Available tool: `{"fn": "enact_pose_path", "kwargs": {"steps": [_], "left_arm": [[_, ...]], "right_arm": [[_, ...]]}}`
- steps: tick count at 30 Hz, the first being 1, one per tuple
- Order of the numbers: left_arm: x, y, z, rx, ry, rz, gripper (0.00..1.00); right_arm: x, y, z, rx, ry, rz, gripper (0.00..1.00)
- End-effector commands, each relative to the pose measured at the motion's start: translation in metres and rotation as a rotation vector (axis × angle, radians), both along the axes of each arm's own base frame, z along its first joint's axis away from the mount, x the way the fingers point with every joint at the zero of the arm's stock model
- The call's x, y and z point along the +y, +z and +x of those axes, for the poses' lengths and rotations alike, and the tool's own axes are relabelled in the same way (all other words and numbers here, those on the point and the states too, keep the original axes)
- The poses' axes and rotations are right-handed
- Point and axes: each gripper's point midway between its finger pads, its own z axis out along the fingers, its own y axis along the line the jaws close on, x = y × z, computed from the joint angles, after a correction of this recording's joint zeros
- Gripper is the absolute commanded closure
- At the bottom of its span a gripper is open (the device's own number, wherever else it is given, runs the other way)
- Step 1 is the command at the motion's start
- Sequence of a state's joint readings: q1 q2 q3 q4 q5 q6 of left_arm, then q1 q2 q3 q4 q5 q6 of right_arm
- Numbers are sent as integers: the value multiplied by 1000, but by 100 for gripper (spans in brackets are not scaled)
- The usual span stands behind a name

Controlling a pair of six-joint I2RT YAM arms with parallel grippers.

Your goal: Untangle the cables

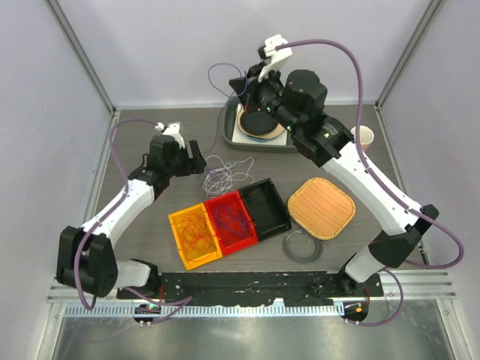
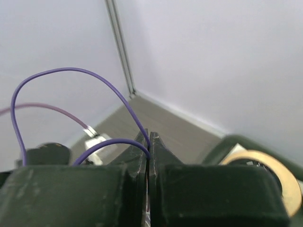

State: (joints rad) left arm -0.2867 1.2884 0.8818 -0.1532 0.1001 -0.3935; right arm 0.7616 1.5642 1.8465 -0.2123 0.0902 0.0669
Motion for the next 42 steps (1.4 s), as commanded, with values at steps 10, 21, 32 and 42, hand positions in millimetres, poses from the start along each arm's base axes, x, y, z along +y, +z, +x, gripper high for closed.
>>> {"fn": "enact_pose_path", "kwargs": {"steps": [10,21,32,42], "left_arm": [[70,-29,25,199,431,225,23],[80,21,-9,105,496,107,0],[102,21,-63,84,649,-7,0],[108,2,-81,135,670,18,0]], "right_arm": [[-49,130,-50,-291,-5,220,99],[-34,78,-88,-149,204,152,99],[-20,35,-134,-106,398,234,99],[-3,-55,-117,-13,308,158,99]]}}
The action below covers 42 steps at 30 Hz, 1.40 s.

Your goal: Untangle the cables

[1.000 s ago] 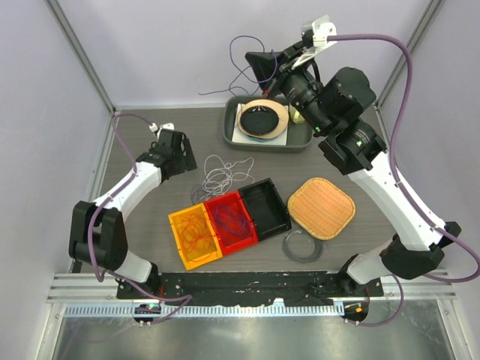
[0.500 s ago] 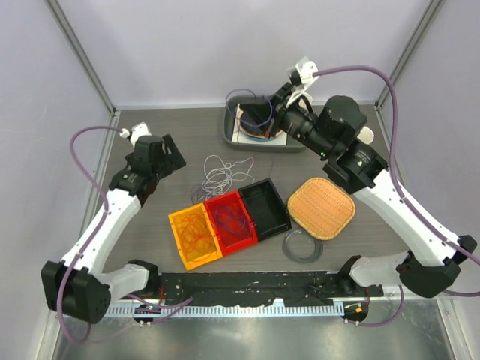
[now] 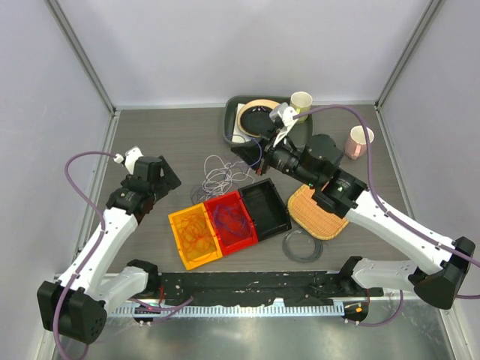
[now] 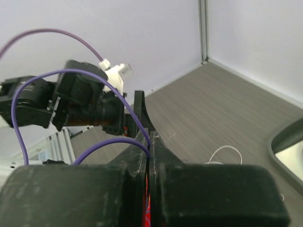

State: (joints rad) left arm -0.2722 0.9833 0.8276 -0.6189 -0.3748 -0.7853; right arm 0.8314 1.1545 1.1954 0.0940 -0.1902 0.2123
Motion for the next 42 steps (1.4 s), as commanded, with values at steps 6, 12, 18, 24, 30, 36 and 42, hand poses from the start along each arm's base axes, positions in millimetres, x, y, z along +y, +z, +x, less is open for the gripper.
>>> {"fn": "enact_pose_path", "kwargs": {"steps": [6,12,18,24,30,36,42], "left_arm": [[5,-1,-3,-11,31,-9,0],[-6,-7,-2,-11,-19,-45,0],[-7,-7,-5,-6,-27,-48,0],[-7,-1,-9,-40,-34,-62,0],[-10,1,-9,-54,-43,-77,0],[-11,2,-10,-58,-50,-80,0],[-10,2,-10,-62,-47,-78,0]], "right_arm": [[-7,-6,7,-43,-100,31,99],[8,-39,-4,-9,-20,4,99],[20,-96,6,67,-144,-66,99],[17,-153,14,159,-286,-91,99],[21,-210,11,254,-357,-177,99],[26,-242,15,277,-463,-286,99],[26,-293,13,367,-522,-392,99]]}}
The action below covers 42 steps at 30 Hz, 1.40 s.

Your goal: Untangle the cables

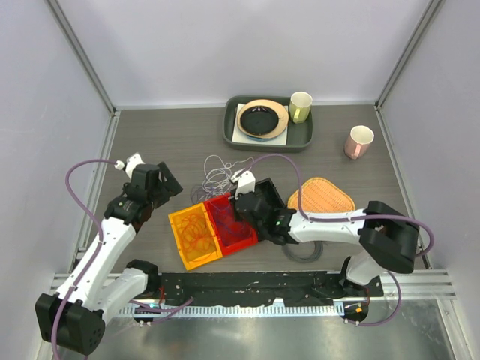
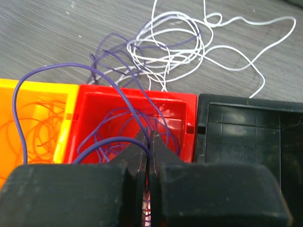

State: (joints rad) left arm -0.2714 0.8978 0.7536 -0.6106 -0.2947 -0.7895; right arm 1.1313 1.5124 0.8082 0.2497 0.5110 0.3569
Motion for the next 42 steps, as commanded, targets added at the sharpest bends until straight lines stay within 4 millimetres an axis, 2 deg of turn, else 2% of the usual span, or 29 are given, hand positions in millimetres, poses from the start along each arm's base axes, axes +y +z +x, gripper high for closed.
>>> {"fn": "enact_pose_path", "kwargs": {"steps": [1,9,13,14,18,22,28,32,34,38,42], "left_arm": [[0,10,6,-57,8,-18,0],[-2,9,6,-52,1,-20,0],[-2,10,7,-54,-3,-24,0],[-3,9,7,-52,-4,-24,0],[-3,10,7,-54,-7,-27,0],[-3,10,6,-55,-7,-26,0],[-2,12,5,-63,-4,-25,0],[-2,14,5,-70,-4,-27,0],[-2,16,5,-73,-4,-28,0],[-3,16,5,-77,-6,-31,0],[-3,17,5,-79,-11,-33,0]], "right_arm": [[2,-16,3,42,-89,-2,99],[12,-59,-11,144,-71,-81,99],[14,-62,-14,152,-71,-79,92],[16,-61,-15,149,-67,-78,90],[21,-46,-15,123,-58,-62,67],[32,-23,-20,100,-28,-41,56],[39,0,-27,91,-4,-2,49],[34,11,-29,85,-12,-13,45],[22,5,-31,99,-31,-71,44],[5,17,-29,78,-69,-95,38],[-3,33,-38,71,-18,-83,36]]}}
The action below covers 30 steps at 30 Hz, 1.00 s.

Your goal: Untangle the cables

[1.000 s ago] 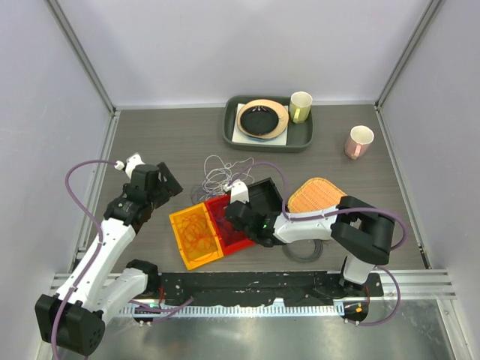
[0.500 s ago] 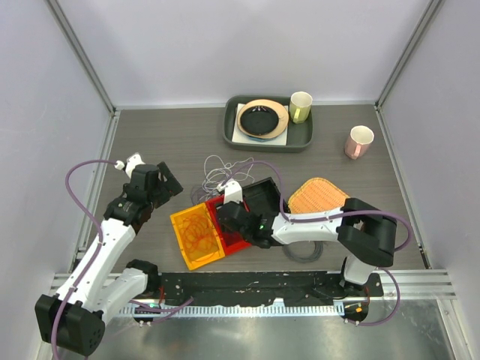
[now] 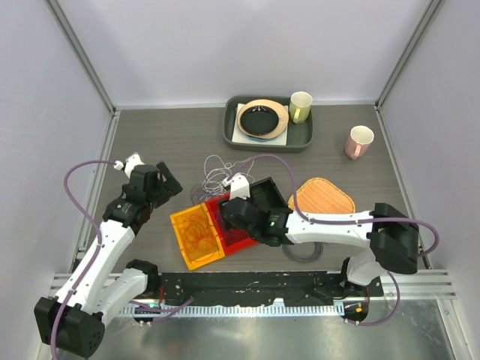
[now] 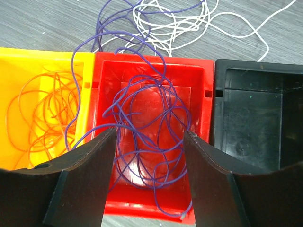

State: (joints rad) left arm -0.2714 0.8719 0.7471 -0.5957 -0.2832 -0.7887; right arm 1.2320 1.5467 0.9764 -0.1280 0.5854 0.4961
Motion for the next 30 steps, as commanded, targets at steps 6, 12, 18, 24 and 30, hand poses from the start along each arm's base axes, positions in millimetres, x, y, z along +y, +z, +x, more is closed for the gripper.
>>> {"fn": "enact_pose_path", "kwargs": {"steps": [6,12,18,24,30], "left_arm": [[-2,11,4,-48,-7,-21,0],[-2,10,4,-44,-7,-19,0],[-2,11,5,-46,-7,-20,0],[-2,11,5,-48,-8,-19,0],[-2,11,5,-48,-8,-19,0]], "right_arm": [[5,65,-18,-68,172,119,34],[39,67,-28,-48,309,165,33],[44,38,-9,-52,230,41,33],[27,23,4,-70,119,-19,56],[10,9,-1,-53,96,-28,95]]}}
